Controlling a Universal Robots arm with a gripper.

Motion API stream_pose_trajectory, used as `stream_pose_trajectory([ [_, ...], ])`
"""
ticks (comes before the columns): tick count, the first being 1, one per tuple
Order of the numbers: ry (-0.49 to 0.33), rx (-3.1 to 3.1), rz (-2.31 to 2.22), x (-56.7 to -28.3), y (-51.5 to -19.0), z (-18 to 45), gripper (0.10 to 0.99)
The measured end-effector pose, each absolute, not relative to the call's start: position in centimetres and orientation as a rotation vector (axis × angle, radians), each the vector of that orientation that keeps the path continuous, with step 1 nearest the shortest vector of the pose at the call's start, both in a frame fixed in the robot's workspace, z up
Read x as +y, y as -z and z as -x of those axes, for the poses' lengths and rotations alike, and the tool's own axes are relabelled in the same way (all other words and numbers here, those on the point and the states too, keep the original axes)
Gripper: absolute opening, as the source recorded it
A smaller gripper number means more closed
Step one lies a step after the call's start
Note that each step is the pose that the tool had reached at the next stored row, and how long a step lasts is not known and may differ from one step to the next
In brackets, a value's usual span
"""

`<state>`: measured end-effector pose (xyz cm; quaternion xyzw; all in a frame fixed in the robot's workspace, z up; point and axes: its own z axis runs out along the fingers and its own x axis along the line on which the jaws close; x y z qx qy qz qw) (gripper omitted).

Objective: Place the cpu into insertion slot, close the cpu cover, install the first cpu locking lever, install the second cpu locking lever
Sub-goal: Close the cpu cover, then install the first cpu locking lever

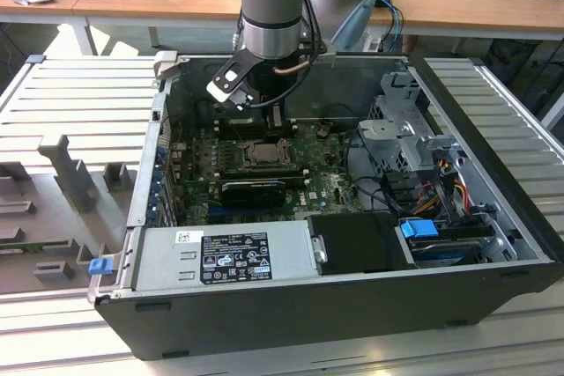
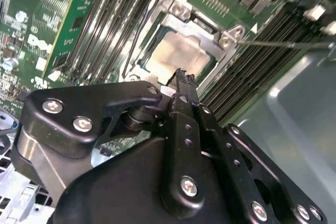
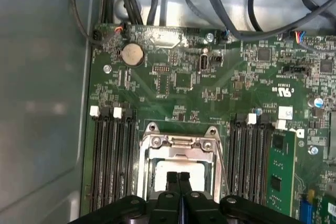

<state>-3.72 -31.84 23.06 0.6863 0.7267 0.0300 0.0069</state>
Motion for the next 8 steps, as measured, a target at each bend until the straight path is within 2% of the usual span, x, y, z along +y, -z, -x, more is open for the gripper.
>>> stream_pose_trajectory([
  [8,-0.094,2.273,-2.146,-31.85,-23.30,4.69,0.106],
])
